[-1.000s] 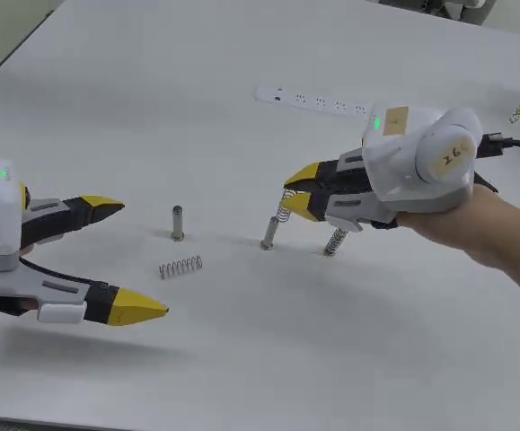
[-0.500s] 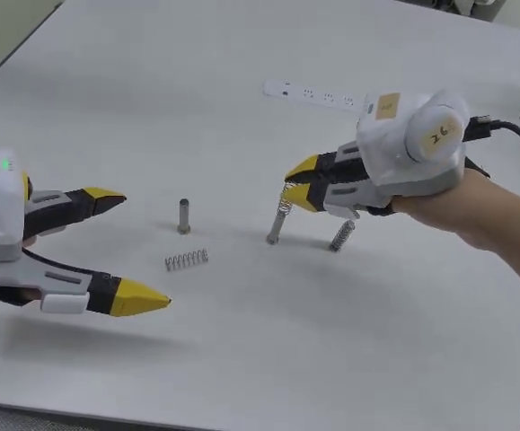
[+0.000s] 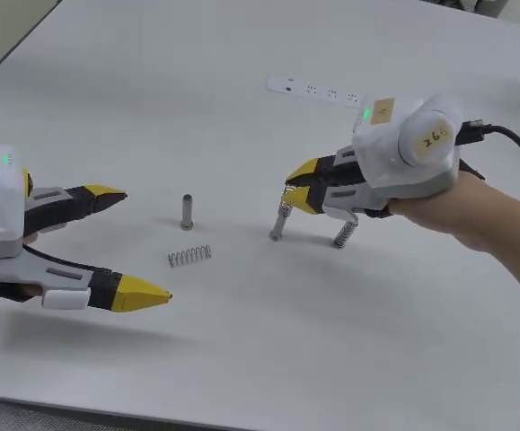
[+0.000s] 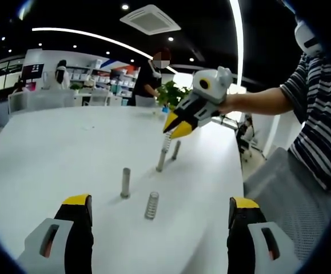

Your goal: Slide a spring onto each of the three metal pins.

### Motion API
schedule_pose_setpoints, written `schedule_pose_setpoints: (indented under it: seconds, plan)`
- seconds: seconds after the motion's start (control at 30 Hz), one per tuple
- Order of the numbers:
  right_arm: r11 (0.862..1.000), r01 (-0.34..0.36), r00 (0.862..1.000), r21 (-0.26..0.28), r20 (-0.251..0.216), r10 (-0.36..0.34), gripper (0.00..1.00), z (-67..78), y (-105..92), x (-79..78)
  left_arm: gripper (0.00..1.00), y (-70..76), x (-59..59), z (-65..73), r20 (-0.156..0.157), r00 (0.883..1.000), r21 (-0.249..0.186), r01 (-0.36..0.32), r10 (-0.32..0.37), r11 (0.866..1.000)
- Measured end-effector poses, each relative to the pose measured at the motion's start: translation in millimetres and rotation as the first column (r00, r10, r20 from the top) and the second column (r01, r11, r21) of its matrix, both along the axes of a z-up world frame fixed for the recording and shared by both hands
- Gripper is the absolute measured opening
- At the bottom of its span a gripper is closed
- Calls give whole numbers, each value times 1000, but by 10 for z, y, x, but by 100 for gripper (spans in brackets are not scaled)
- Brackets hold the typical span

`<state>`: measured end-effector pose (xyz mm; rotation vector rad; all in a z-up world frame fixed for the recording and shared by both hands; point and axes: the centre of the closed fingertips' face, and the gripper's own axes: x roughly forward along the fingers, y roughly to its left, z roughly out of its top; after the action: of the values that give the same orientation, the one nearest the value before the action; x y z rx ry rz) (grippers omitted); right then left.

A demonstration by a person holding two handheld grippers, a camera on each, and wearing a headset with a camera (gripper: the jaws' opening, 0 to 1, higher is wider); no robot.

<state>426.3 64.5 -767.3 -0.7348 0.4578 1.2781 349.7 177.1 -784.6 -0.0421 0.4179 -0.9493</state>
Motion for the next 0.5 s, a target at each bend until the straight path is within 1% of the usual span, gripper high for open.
schedule_pose_setpoints:
  seconds: [0.17, 0.3, 0.37, 0.5]
  plan:
    - [1000, 7, 1000, -21, -14, -7, 8, -124, -6, -4, 96, 0, -16, -14, -3, 1000, 1, -2, 2, 1000]
    - [999, 2, 1000, -46, -3, -2, 8, -219, 3, 2, 96, 0, -19, -17, -5, 1000, -1, -3, 3, 1000]
    - [999, 9, 1000, -52, -13, -9, 8, -259, -5, 2, 96, 1, -16, -15, -5, 1000, -1, -5, 5, 1000]
    - [998, 18, 1000, -61, -21, -20, 8, -328, -21, 11, 96, 4, -12, -7, -4, 1000, -3, -7, 7, 1000]
